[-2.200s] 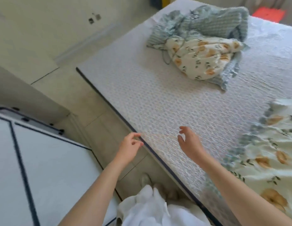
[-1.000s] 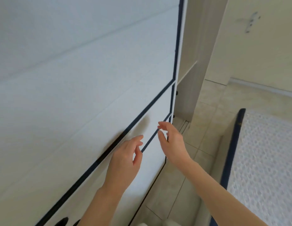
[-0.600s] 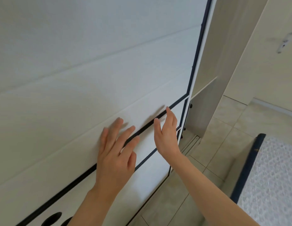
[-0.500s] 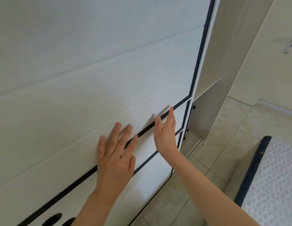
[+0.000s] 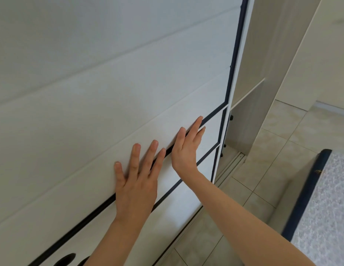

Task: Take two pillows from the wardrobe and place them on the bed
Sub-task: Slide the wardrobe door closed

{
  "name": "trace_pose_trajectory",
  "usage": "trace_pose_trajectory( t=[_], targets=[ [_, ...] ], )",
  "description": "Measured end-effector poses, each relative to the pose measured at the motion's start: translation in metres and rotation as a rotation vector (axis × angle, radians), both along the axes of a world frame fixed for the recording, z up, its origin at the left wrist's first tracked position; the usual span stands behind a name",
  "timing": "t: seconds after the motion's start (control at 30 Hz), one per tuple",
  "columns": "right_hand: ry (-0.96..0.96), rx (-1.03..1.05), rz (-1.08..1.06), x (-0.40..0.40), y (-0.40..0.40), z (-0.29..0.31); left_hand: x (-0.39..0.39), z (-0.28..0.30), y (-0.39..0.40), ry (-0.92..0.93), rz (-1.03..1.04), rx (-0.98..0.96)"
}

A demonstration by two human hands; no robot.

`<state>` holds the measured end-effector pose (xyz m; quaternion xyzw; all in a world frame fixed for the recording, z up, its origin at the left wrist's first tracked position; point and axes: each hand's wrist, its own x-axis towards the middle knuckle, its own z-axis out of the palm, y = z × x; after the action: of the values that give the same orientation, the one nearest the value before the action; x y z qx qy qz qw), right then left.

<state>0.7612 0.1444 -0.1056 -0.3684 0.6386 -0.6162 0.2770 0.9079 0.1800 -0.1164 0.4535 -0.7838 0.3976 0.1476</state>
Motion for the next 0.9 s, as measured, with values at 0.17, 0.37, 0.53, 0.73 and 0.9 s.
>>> trace_pose_trajectory(
  t=[0.17,0.37,0.53,0.73,0.9],
  targets=[
    [0.024,-0.013,-0.043,-0.026,-0.013,-0.004,-0.029,0.003,-0.009,-0.023,0.001,-0.005],
    [0.056,-0.042,-0.094,-0.059,-0.030,-0.005,-0.066,0.007,-0.025,-0.032,-0.016,-0.008],
    [0.066,-0.044,-0.111,-0.096,-0.044,-0.008,-0.101,0.007,-0.037,-0.053,-0.052,-0.013],
    [0.016,-0.042,-0.164,-0.139,-0.062,-0.009,-0.133,0.010,-0.051,-0.130,-0.114,0.041],
    [0.038,-0.100,-0.176,-0.151,-0.064,-0.001,-0.151,0.024,-0.050,-0.173,-0.146,0.027]
  ],
)
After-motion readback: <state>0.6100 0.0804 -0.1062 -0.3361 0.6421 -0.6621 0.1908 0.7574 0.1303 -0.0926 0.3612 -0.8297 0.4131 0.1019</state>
